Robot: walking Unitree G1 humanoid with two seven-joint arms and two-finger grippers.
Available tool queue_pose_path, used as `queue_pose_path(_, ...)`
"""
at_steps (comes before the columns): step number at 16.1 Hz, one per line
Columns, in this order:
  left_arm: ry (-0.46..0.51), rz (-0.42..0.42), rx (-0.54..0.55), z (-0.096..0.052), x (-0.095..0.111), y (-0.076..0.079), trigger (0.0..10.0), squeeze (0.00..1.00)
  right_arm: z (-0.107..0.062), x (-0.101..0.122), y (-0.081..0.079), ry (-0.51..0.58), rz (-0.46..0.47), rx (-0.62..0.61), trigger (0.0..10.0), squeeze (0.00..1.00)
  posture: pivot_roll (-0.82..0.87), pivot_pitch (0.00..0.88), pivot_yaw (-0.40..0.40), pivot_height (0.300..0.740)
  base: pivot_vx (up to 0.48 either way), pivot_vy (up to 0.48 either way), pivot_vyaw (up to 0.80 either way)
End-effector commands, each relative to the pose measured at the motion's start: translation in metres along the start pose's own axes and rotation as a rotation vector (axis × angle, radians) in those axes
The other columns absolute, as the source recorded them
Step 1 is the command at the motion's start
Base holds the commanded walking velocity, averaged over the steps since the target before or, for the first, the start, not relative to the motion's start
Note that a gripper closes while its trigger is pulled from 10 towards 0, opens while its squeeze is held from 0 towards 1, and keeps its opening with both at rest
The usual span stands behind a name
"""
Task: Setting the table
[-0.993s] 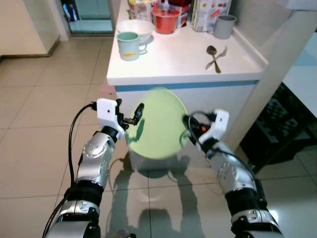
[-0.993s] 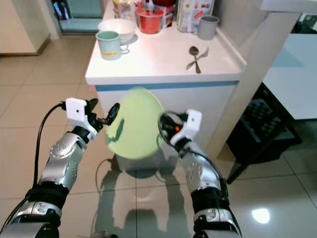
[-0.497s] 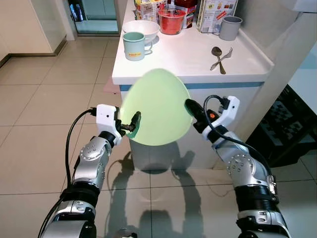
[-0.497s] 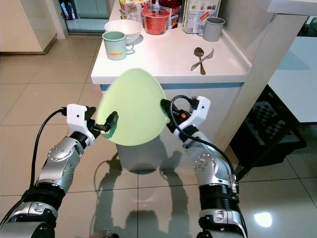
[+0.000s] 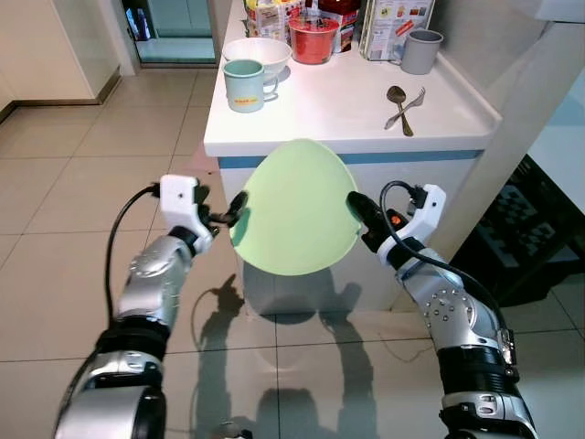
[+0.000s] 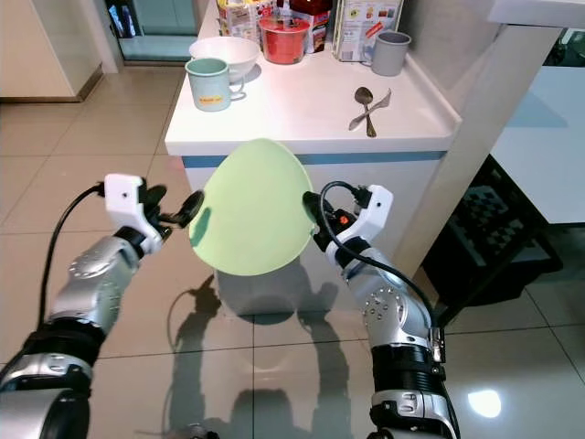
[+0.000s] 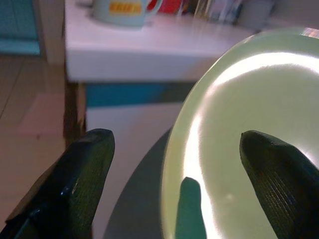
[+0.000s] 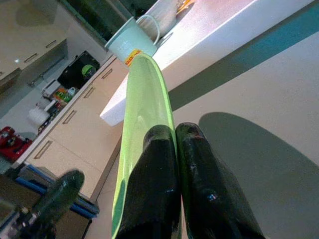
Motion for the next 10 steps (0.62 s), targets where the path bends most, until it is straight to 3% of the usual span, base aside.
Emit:
queue_pose_path(1, -0.034, -0.024, -0.015, 0.001, -0.002, -0.002, 10.0, 0.0, 0.0, 0.019, -0.009, 0.061, 0.004, 0.034, 10.0, 0.0, 0.0, 0.0, 0.015, 0.74, 0.0, 0.0, 0.0)
queue_pose_path(6, -0.163, -0.136, -0.039, -0.006, -0.022, -0.014, 10.0, 0.0, 0.003, 0.039, -0.02, 0.112, 0.022, 0.066, 10.0, 0.0, 0.0, 0.0, 0.017, 0.74, 0.0, 0.0, 0.0)
queue_pose_path(10, -0.16, -0.331, -0.12, 0.0, -0.021, 0.001, 10.0, 0.0, 0.003, 0.046, -0.026, 0.134, 0.038, 0.084, 10.0, 0.0, 0.0, 0.0, 0.015, 0.74, 0.0, 0.0, 0.0)
Point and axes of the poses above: a point about 5 cm out from each wrist's last joint towards the gripper, its own z axis pointing out of the wrist towards the gripper, its own x axis along the axis of the wrist's last joint, y = z × x, the point moved 6 cm from there along z, pointing out of the wrist towards the gripper, and after that the axes turned 9 degrees about -z, right-handed, at the moved point
